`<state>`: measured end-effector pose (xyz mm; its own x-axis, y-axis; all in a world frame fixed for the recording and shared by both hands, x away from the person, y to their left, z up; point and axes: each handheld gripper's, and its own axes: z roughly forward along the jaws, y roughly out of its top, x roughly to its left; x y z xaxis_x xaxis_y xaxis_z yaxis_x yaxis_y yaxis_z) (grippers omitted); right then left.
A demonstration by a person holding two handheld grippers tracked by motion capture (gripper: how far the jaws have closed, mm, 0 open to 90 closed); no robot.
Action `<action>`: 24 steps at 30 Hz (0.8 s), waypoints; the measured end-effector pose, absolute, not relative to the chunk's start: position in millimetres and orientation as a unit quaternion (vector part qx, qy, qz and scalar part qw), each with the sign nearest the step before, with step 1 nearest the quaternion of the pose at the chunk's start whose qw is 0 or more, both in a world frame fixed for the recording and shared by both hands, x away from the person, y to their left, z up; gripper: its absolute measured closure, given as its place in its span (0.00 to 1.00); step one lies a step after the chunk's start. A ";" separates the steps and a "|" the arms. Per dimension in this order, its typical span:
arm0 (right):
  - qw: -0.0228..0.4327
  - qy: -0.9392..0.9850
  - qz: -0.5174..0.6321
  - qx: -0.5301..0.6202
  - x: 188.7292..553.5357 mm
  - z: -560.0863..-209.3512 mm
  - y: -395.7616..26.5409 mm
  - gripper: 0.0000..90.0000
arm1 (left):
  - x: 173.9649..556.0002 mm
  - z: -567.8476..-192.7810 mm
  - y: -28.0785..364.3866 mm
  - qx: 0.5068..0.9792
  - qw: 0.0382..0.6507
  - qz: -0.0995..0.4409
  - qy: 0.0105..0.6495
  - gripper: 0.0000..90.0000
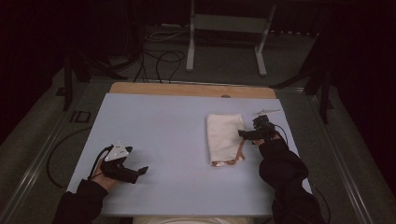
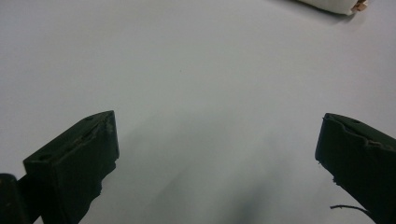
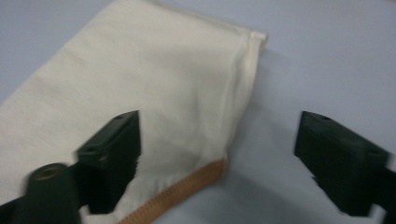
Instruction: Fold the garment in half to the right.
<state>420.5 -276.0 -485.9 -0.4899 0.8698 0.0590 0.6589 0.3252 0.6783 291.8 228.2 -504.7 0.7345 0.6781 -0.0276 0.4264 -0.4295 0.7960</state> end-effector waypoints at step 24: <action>0.124 0.835 0.351 0.404 425.7 -462.7 -232.3 0.11 | 292.1 -505.8 229.4 0.835 0.415 0.147 0.331 0.00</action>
